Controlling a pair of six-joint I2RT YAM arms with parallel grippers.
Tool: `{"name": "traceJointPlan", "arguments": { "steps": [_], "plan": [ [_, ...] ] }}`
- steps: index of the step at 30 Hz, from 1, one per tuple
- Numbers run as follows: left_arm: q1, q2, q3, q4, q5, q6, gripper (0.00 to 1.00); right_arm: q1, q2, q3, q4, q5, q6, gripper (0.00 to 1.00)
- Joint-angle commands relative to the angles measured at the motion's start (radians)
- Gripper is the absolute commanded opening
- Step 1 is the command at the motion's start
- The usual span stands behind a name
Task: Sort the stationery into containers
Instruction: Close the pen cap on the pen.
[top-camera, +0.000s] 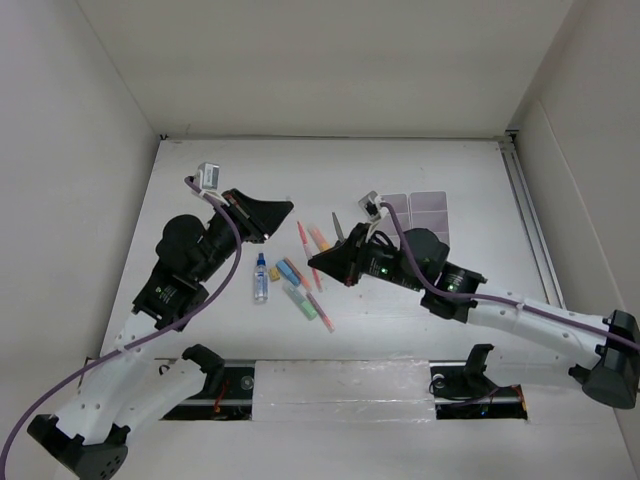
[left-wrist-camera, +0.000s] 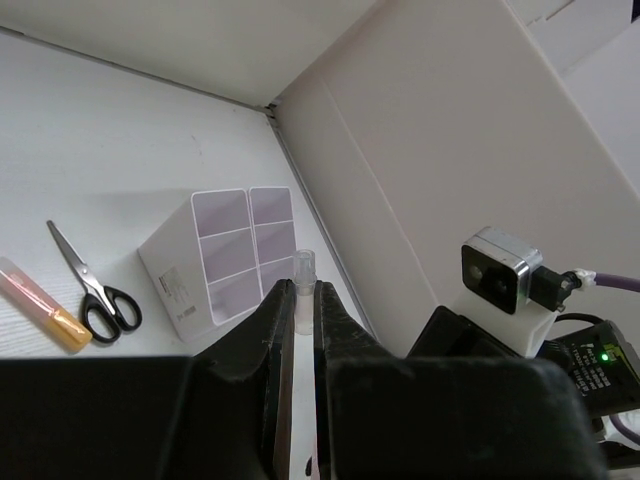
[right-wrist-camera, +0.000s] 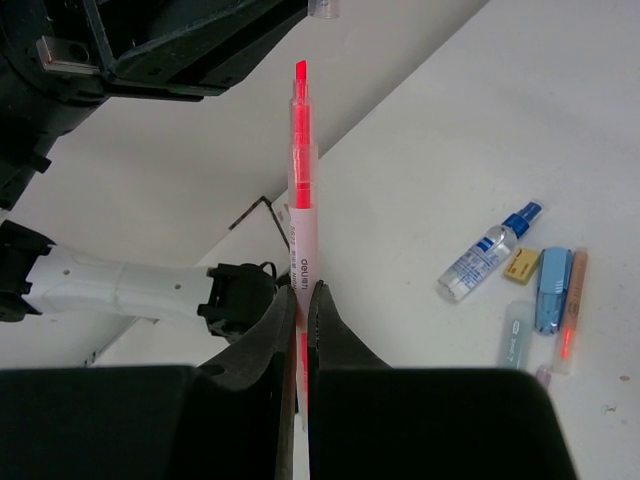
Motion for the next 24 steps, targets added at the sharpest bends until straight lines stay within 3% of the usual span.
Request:
{"name": "traceJointPlan", "arguments": {
  "steps": [1,24],
  "plan": [
    [0.000,-0.005,0.019,0.077,0.018,-0.020,0.00,0.008,-0.001,0.029,0.084,-0.018,0.005,0.00],
    [0.000,-0.005,-0.020,0.079,0.046,-0.030,0.00,0.008,0.028,0.029,0.112,-0.027,0.005,0.00]
  ]
}}
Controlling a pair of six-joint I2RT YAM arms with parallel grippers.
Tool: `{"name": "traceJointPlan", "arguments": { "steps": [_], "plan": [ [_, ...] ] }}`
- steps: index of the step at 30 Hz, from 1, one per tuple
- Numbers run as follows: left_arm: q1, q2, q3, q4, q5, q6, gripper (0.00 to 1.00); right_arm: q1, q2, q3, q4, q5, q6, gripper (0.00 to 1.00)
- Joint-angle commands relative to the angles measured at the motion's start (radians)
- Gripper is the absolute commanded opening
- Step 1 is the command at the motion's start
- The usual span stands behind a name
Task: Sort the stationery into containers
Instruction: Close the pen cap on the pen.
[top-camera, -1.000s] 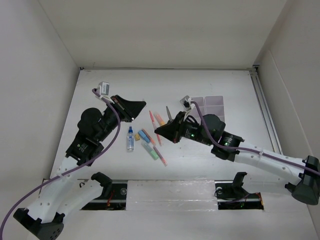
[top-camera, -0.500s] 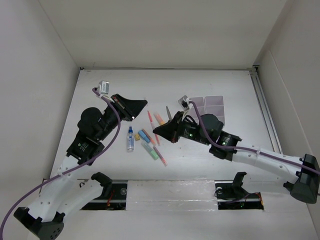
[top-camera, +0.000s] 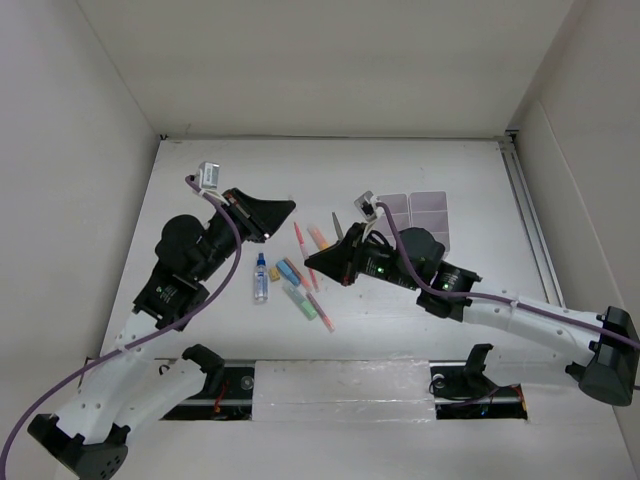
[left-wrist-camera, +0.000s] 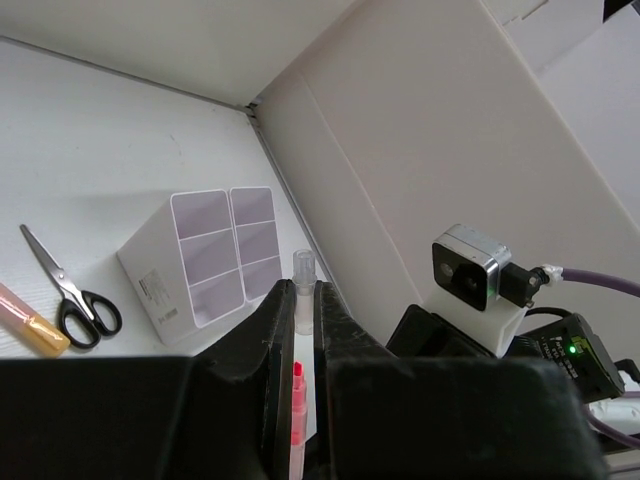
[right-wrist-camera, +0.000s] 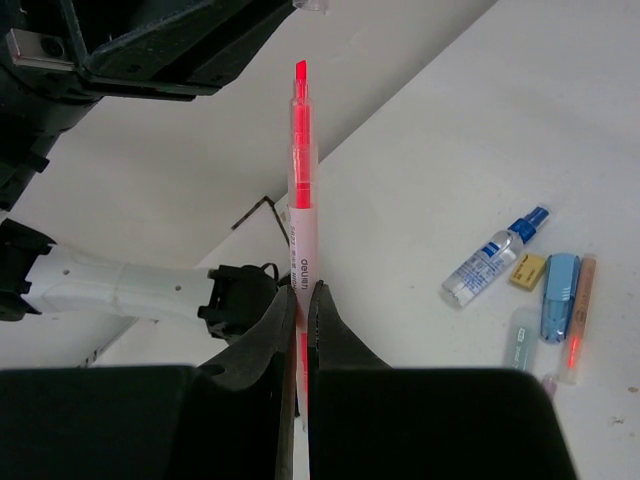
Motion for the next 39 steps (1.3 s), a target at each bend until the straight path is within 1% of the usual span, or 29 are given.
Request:
{"name": "traceJointPlan", "arguments": {
  "steps": [1,11,23,32,39],
  "plan": [
    [0.000,-0.016,-0.026,0.046,0.016,-0.002,0.00,0.008,-0.002,0.038,0.074,-0.022,0.005,0.00],
    [0.000,-0.017,-0.026,0.046,0.026,0.007,0.00,0.008,-0.002,0.039,0.074,0.006,0.005,0.00],
    [0.000,-0.027,0.005,0.009,-0.015,0.025,0.00,0.008,-0.002,0.029,0.074,0.043,-0.004,0.00],
    [0.000,-0.027,0.016,0.009,-0.006,0.025,0.00,0.008,-0.002,0.029,0.074,0.043,-0.004,0.00],
    [0.000,-0.027,0.017,0.009,-0.015,0.016,0.00,0.008,0.007,0.029,0.074,0.015,-0.004,0.00]
  ]
}}
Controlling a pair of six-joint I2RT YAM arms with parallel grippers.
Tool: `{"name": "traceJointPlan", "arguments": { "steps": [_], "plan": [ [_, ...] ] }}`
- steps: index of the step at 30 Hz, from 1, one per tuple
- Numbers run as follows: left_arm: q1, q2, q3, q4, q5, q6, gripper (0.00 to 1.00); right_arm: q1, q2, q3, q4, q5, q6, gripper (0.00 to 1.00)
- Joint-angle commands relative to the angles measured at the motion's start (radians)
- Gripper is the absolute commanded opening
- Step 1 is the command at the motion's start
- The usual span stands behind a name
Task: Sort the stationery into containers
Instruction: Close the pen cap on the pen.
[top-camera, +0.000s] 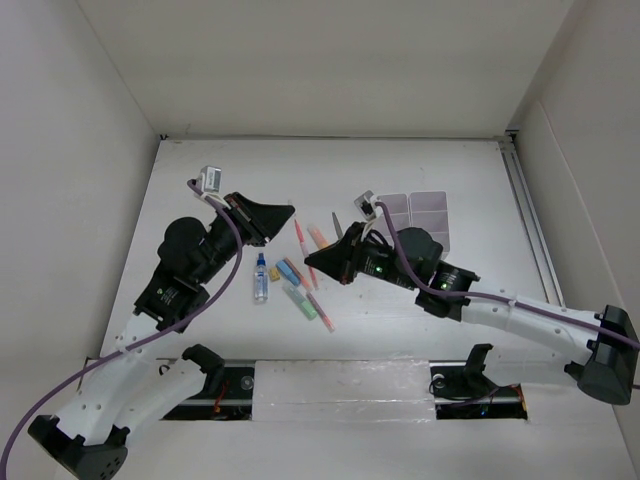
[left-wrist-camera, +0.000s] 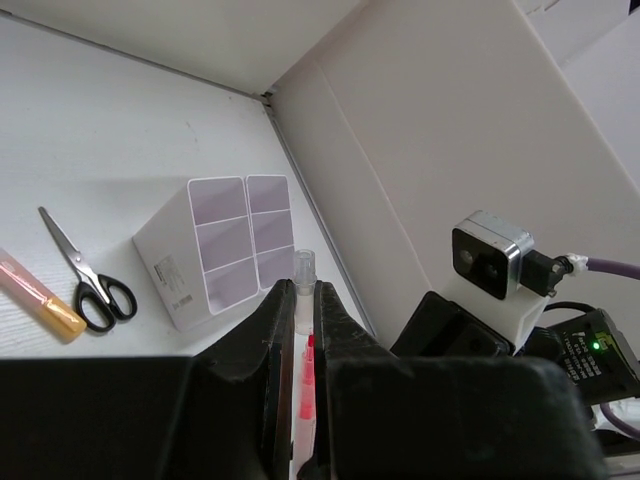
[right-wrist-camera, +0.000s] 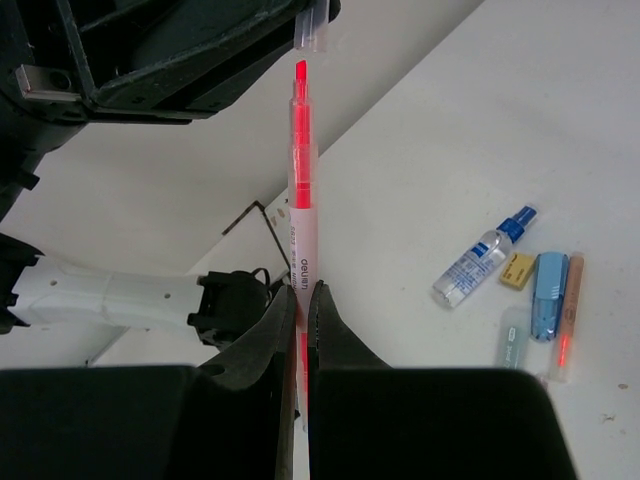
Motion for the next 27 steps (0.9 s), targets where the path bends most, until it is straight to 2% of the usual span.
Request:
{"name": "traceJointPlan", "arguments": {
  "steps": [1,12,27],
  "plan": [
    [0.000,-0.014,0.042,0.034,-0.016,0.007,0.00,0.008,-0.001,0.029,0.074,-0.027,-0.004,0.00],
    [0.000,-0.005,0.071,0.013,-0.004,0.018,0.00,0.008,-0.001,0.029,0.074,-0.004,-0.013,0.00],
    [0.000,0.004,0.022,0.033,0.007,0.027,0.00,0.008,0.017,0.048,0.074,-0.015,-0.013,0.00]
  ]
}}
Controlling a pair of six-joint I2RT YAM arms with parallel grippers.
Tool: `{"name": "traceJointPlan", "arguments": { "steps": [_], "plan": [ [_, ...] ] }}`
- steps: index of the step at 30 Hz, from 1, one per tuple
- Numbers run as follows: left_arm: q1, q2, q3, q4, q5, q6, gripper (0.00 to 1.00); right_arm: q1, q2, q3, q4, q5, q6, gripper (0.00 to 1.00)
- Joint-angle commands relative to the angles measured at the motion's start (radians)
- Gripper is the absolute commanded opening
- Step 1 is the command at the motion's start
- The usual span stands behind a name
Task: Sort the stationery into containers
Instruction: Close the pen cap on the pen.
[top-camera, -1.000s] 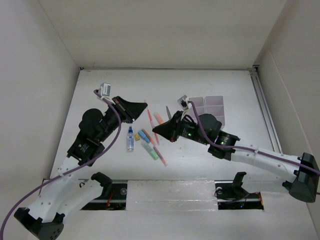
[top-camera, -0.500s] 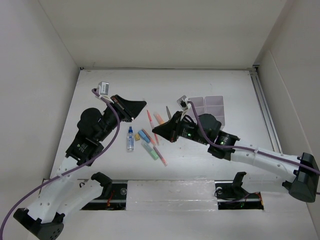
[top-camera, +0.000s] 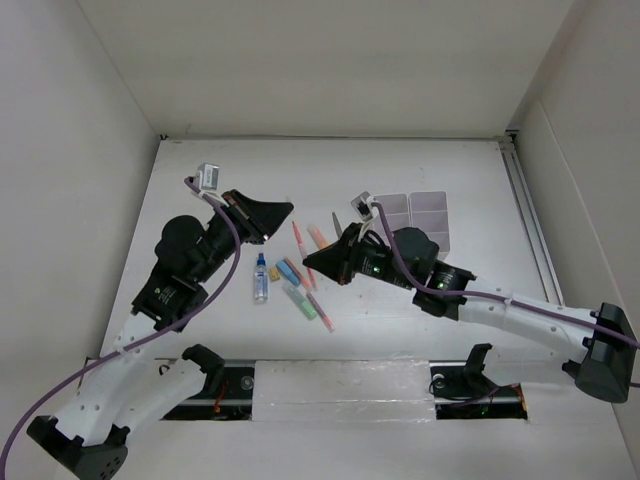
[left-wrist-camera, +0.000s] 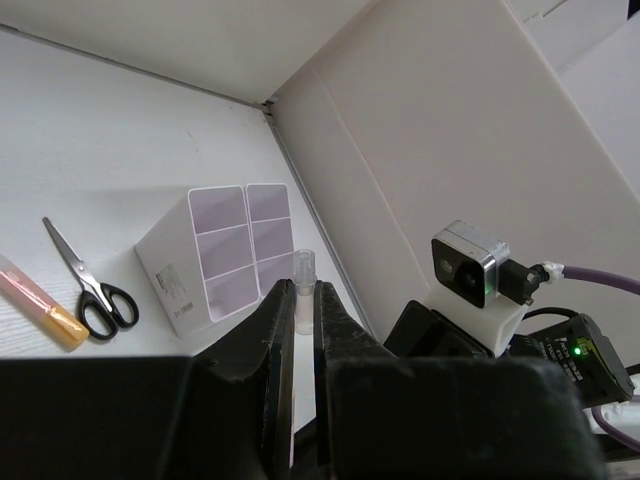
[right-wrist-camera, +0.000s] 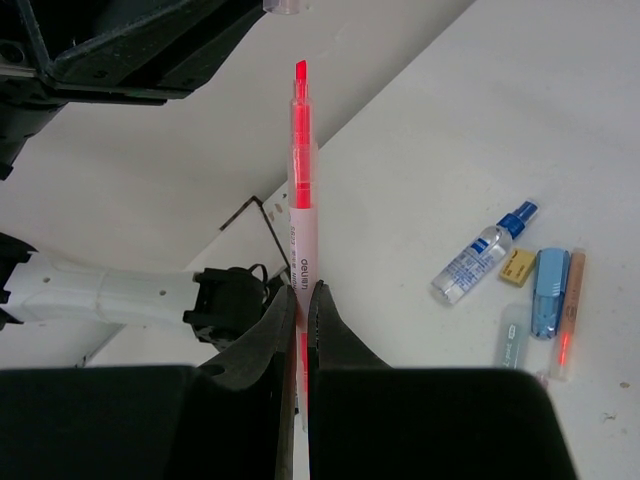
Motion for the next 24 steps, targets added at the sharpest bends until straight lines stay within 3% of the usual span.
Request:
{"name": "traceJointPlan", "arguments": {
  "steps": [1,24],
  "plan": [
    [0.000,0.001,-0.006,0.046,0.019,0.015,0.00,0.008,-0.003,0.048,0.067,-0.003,-0.012,0.00],
    [0.000,-0.009,-0.024,0.046,0.007,0.025,0.00,0.008,-0.042,0.057,0.043,0.034,-0.032,0.00]
  ]
}}
